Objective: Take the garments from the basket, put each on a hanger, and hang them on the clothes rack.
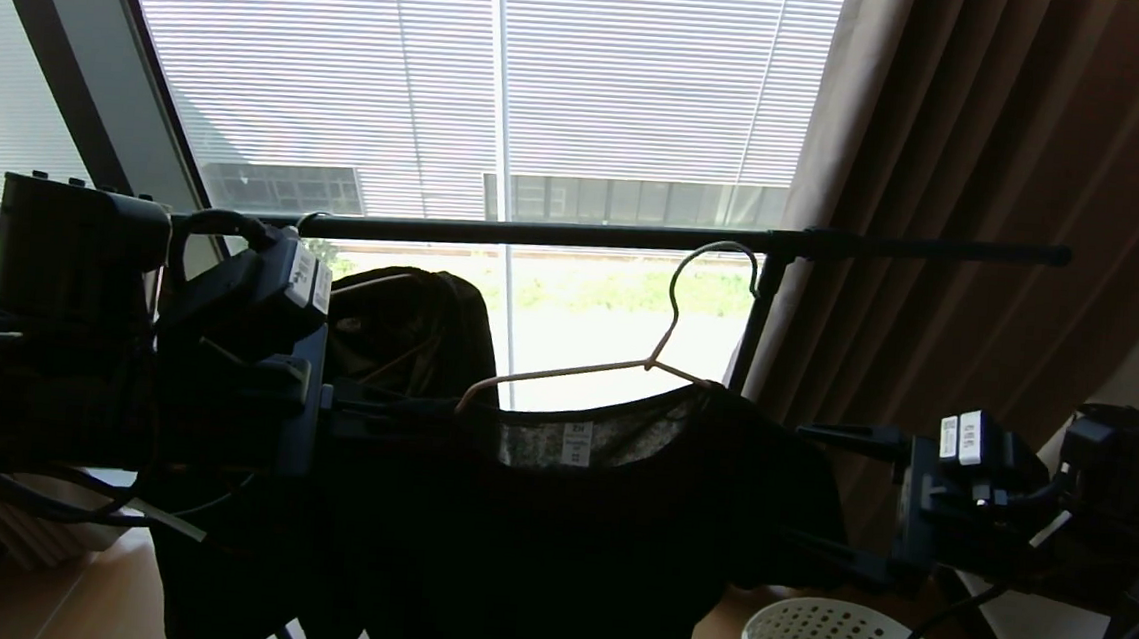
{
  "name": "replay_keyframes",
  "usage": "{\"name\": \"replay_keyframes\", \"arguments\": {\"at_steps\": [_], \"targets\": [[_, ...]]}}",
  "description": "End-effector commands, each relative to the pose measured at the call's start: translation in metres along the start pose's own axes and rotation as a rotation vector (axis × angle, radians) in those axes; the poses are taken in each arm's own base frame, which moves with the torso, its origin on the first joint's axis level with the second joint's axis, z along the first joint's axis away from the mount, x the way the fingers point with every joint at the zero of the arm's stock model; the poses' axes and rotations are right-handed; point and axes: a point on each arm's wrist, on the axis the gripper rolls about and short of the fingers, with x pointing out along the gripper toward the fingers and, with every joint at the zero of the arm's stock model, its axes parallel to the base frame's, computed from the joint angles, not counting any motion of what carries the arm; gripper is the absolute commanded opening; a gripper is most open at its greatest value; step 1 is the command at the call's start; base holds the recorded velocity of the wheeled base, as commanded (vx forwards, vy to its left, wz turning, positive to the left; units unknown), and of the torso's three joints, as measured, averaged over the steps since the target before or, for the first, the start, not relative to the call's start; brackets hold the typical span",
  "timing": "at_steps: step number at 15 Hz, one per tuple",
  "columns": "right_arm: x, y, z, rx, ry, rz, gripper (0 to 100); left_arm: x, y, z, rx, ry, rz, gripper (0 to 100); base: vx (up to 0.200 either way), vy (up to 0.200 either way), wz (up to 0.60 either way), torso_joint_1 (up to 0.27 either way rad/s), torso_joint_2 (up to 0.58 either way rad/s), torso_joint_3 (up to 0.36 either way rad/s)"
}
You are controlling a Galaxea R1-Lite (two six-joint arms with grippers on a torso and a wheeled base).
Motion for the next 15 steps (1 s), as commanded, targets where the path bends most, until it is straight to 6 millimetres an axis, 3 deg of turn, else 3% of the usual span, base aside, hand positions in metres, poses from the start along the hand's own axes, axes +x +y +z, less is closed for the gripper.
{"name": "replay_keyframes", "arguments": {"at_steps": [1, 7, 8, 15], "targets": [[0.005, -0.012, -0.019, 0.041, 0.037, -0.011, 100, -0.007, -0.002, 0.005, 0.005, -0.013, 0.015, 0, 0.000, 0.000, 0.00, 0.000, 0.00, 0.000], [0.008, -0.024, -0.037, 0.072, 0.066, -0.031, 100, -0.017, -0.007, 0.000, -0.013, -0.005, 0.043, 0, 0.000, 0.000, 0.00, 0.000, 0.00, 0.000], [0.007, -0.024, -0.037, 0.070, 0.066, -0.034, 0, -0.018, -0.007, 0.000, -0.014, -0.004, 0.044, 0, 0.000, 0.000, 0.00, 0.000, 0.00, 0.000], [-0.009, -0.044, -0.038, 0.062, 0.062, -0.119, 0, -0.022, -0.007, -0.004, -0.035, 0.004, 0.059, 0, 0.000, 0.000, 0.00, 0.000, 0.00, 0.000]]}}
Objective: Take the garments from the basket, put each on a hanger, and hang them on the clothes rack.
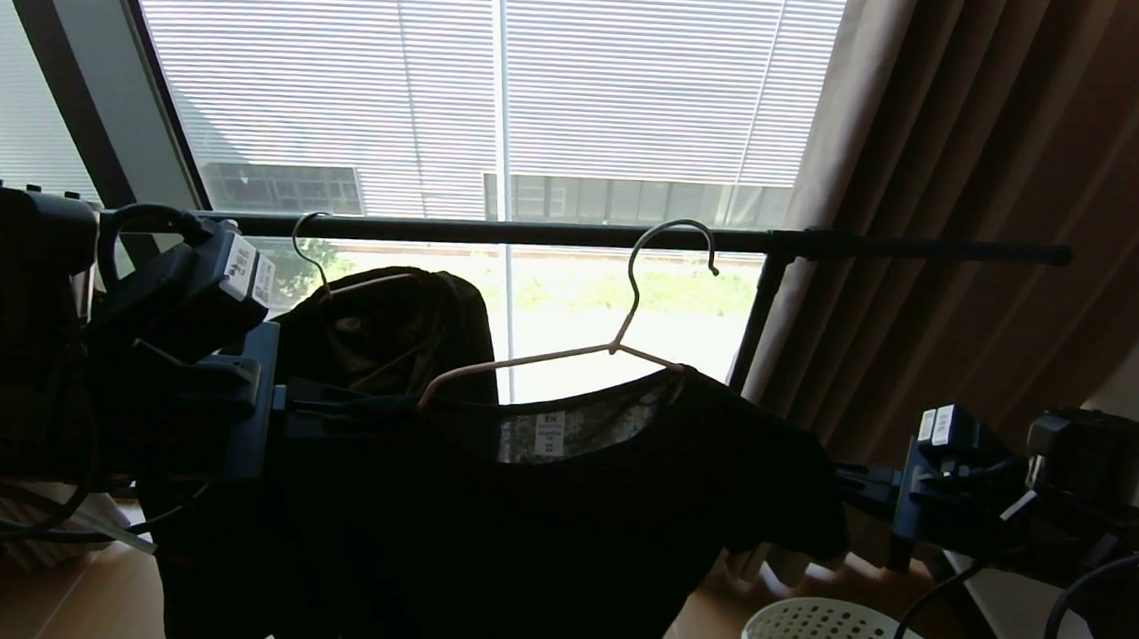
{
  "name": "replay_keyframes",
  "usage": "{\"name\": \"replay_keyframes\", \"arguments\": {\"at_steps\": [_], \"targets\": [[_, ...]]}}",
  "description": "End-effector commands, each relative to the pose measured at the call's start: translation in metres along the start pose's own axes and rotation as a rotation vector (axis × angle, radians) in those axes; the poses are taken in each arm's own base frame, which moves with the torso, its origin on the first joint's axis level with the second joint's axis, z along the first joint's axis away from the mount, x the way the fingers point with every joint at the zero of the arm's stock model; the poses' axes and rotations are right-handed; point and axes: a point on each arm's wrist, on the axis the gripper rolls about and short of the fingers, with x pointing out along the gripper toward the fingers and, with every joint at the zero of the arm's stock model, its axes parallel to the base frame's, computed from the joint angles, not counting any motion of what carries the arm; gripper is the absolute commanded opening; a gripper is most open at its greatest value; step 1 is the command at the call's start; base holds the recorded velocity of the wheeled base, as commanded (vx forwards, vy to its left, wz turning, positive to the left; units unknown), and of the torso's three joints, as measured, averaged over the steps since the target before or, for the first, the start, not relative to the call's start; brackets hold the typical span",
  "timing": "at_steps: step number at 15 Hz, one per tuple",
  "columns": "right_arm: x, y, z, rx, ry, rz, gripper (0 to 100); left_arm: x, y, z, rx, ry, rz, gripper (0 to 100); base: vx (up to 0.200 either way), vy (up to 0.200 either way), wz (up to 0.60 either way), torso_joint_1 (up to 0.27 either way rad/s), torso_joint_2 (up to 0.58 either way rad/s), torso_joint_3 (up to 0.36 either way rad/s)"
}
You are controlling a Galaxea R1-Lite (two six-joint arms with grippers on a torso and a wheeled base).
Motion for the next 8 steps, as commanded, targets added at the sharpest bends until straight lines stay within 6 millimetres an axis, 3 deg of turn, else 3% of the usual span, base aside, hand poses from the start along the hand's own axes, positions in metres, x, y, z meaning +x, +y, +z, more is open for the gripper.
{"name": "replay_keyframes", "arguments": {"at_steps": [1, 8], "targets": [[-0.006, -0.008, -0.001, -0.001, -0.002, -0.032, 0, -0.001, 0.000, -0.001, -0.004, 0.003, 0.005, 0, 0.000, 0.000, 0.00, 0.000, 0.00, 0.000], [-0.018, -0.032, -0.009, 0.009, 0.002, -0.114, 0, -0.007, -0.001, 0.001, 0.003, -0.004, 0.023, 0, 0.000, 0.000, 0.00, 0.000, 0.00, 0.000]]}}
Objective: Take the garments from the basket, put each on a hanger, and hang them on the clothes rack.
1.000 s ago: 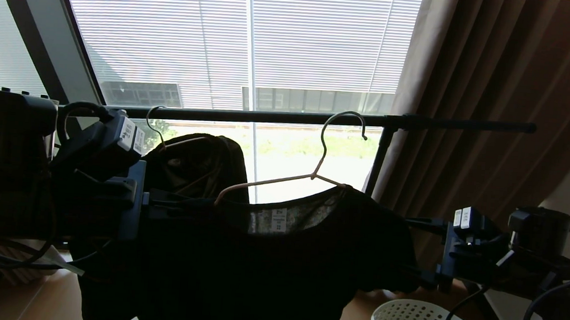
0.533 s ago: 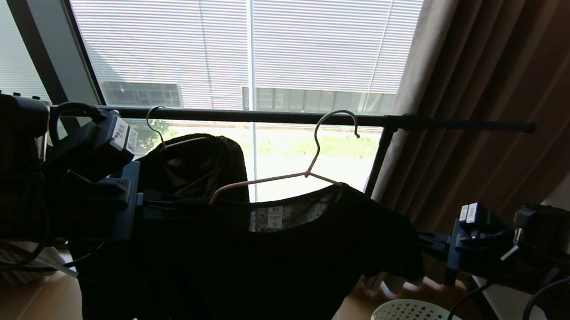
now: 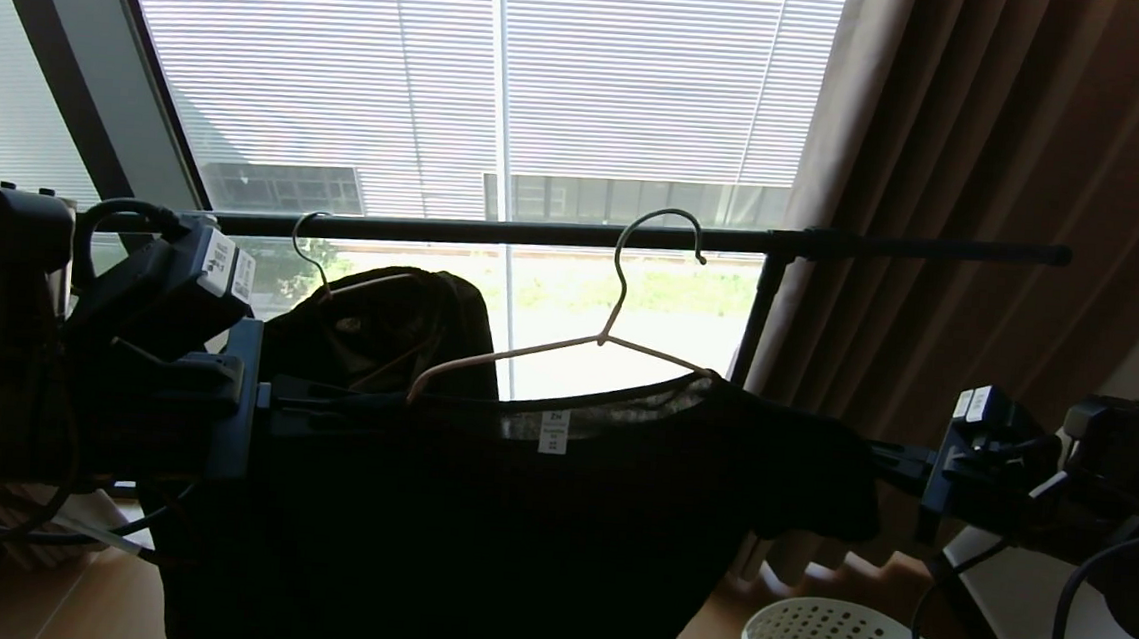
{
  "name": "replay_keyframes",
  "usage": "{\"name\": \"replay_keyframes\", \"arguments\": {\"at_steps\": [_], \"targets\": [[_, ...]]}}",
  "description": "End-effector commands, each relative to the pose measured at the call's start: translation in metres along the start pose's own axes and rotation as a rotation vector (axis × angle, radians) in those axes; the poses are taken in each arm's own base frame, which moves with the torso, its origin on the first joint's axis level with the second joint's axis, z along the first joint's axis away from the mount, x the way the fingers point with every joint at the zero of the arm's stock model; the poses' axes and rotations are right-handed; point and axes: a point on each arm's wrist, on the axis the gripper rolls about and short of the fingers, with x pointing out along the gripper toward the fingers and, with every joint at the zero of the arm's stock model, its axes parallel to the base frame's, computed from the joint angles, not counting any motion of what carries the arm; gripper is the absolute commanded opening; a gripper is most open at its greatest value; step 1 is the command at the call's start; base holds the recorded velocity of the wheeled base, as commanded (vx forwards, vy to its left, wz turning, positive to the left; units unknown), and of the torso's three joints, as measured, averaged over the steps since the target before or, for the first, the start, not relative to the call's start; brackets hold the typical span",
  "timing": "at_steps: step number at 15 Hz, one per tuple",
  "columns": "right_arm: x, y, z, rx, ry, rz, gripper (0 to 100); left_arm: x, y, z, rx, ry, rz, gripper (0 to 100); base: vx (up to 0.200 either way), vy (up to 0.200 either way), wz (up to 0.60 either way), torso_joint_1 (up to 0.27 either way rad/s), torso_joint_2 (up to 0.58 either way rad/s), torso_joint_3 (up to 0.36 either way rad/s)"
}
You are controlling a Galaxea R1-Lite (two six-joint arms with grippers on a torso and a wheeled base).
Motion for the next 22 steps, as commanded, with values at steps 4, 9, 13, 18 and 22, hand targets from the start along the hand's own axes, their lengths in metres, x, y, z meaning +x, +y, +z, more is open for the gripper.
{"name": "replay_keyframes", "arguments": {"at_steps": [4, 9, 13, 18, 22], "targets": [[0.005, 0.002, -0.007, 0.020, 0.014, 0.016, 0, 0.000, 0.001, 0.001, -0.041, -0.004, 0.003, 0, 0.000, 0.000, 0.00, 0.000, 0.00, 0.000], [0.008, 0.020, 0.001, -0.016, 0.004, 0.064, 100, 0.000, 0.000, 0.002, -0.066, -0.003, 0.003, 0, 0.000, 0.000, 0.00, 0.000, 0.00, 0.000], [0.003, 0.027, 0.012, -0.055, -0.013, 0.068, 100, -0.001, 0.000, 0.003, -0.096, -0.006, 0.006, 0, 0.000, 0.000, 0.00, 0.000, 0.00, 0.000], [-0.002, 0.044, 0.047, -0.079, -0.070, 0.063, 100, -0.007, -0.003, 0.006, -0.158, -0.014, 0.024, 0, 0.000, 0.000, 0.00, 0.000, 0.00, 0.000], [0.010, 0.066, 0.071, -0.032, -0.061, -0.045, 100, -0.021, -0.004, -0.001, -0.184, -0.001, 0.082, 0, 0.000, 0.000, 0.00, 0.000, 0.00, 0.000]]}}
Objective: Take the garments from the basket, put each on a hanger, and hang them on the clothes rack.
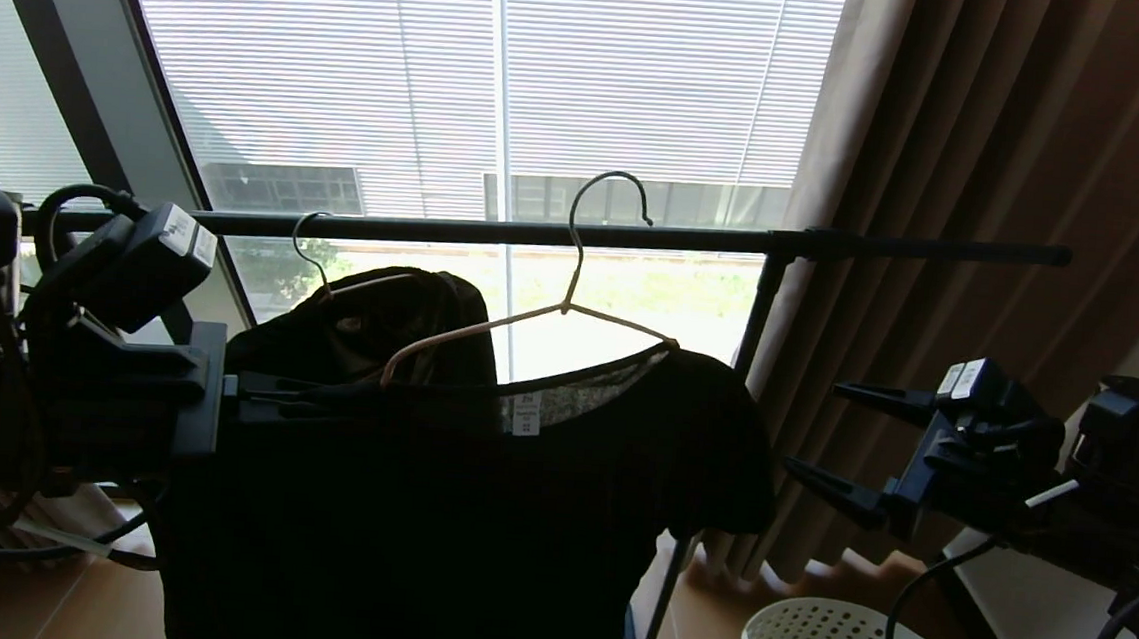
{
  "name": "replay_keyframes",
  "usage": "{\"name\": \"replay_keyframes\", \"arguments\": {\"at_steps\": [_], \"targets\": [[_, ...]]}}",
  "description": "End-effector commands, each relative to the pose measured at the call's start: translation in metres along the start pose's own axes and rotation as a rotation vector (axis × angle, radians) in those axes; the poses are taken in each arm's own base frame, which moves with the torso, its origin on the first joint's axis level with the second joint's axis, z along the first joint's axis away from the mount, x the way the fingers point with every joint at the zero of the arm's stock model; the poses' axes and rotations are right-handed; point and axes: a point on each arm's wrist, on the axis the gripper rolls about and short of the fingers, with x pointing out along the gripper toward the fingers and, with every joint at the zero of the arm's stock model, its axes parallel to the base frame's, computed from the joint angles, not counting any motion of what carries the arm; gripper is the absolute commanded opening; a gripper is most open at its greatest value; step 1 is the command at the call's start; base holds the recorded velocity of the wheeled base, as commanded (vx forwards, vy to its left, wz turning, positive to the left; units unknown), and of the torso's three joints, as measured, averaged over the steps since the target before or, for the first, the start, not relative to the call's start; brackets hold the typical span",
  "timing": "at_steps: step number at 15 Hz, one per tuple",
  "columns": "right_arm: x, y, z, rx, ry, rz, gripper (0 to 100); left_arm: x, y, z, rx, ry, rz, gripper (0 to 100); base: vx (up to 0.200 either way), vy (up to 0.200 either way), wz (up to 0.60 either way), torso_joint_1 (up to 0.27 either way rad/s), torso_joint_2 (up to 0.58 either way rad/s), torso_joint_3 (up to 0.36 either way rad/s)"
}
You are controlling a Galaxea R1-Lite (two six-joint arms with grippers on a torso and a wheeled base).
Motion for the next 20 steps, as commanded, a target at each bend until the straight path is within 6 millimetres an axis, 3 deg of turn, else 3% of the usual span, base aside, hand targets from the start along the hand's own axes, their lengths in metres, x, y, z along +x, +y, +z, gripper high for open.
{"name": "replay_keyframes", "arguments": {"at_steps": [1, 7, 11, 20], "targets": [[0.002, 0.012, 0.020, -0.003, -0.045, -0.008, 100, -0.009, 0.001, -0.003, -0.010, 0.002, 0.043, 0, 0.000, 0.000, 0.00, 0.000, 0.00, 0.000], [0.017, 0.020, 0.041, 0.103, -0.074, -0.112, 100, -0.013, 0.005, -0.014, -0.114, 0.060, 0.161, 0, 0.000, 0.000, 0.00, 0.000, 0.00, 0.000], [0.023, 0.019, 0.036, 0.114, -0.050, -0.129, 100, -0.014, 0.005, -0.012, -0.146, 0.061, 0.192, 0, 0.000, 0.000, 0.00, 0.000, 0.00, 0.000], [0.028, 0.026, 0.045, 0.108, -0.059, -0.192, 100, -0.017, -0.001, -0.015, -0.189, 0.061, 0.198, 0, 0.000, 0.000, 0.00, 0.000, 0.00, 0.000]]}}
